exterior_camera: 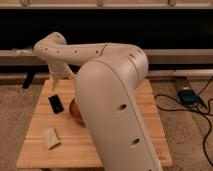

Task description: Move the arm in a circular motion

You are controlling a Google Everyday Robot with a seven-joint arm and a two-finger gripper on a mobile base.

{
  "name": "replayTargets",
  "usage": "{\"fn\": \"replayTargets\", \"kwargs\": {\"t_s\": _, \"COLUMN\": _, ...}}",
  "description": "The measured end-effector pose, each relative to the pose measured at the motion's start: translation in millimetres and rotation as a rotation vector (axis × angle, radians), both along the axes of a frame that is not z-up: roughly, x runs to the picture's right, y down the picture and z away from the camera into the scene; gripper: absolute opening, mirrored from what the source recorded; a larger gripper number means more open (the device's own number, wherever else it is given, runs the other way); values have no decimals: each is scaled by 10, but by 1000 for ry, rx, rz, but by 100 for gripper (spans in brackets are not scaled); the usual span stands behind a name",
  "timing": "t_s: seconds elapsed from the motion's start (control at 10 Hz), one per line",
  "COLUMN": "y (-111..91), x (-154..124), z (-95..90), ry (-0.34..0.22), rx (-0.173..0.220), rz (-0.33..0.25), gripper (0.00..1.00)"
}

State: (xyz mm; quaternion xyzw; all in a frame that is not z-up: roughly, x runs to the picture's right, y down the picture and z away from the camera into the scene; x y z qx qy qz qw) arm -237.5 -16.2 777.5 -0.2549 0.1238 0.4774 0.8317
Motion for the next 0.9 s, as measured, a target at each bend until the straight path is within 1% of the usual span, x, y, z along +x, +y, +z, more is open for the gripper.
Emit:
{"fn": "replayTargets", "kwargs": {"t_s": 0.1, "y": 210, "x": -234, "z": -177, "ry": -38, "rx": 4, "rz": -53, "gripper": 80}}
{"fn": "replayTargets", "kwargs": {"t_s": 0.2, "y": 379, "x": -343, "z": -314, "ry": -62, "rx": 9, "rz": -93, "gripper": 80}}
{"fn": "replayTargets", "kwargs": {"t_s": 0.3, "y": 503, "x": -395, "z": -421, "ry": -79, "rx": 15, "rz": -121, "gripper": 80}}
{"fn": "replayTargets", "kwargs": {"t_s": 0.5, "y": 931, "x": -569, "z": -779, "ry": -129, "rx": 27, "rz": -199, "gripper": 80}}
{"fn": "replayTargets", "kwargs": {"t_s": 0.6, "y": 1096, "x": -573, "z": -914, "ry": -138, "rx": 31, "rz": -220, "gripper": 80}}
{"fn": "replayTargets", "kwargs": {"t_s": 0.7, "y": 1343, "x": -535, "z": -1113, "ry": -146, "rx": 36, "rz": -238, "gripper": 80}}
{"fn": "replayTargets", "kwargs": {"t_s": 0.8, "y": 1525, "x": -457, "z": -1256, "ry": -146, "rx": 36, "rz": -234, "gripper": 80}}
{"fn": "replayTargets", "kwargs": {"t_s": 0.9, "y": 1691, "x": -262, "z": -1391, "ry": -131, "rx": 38, "rz": -220, "gripper": 80}}
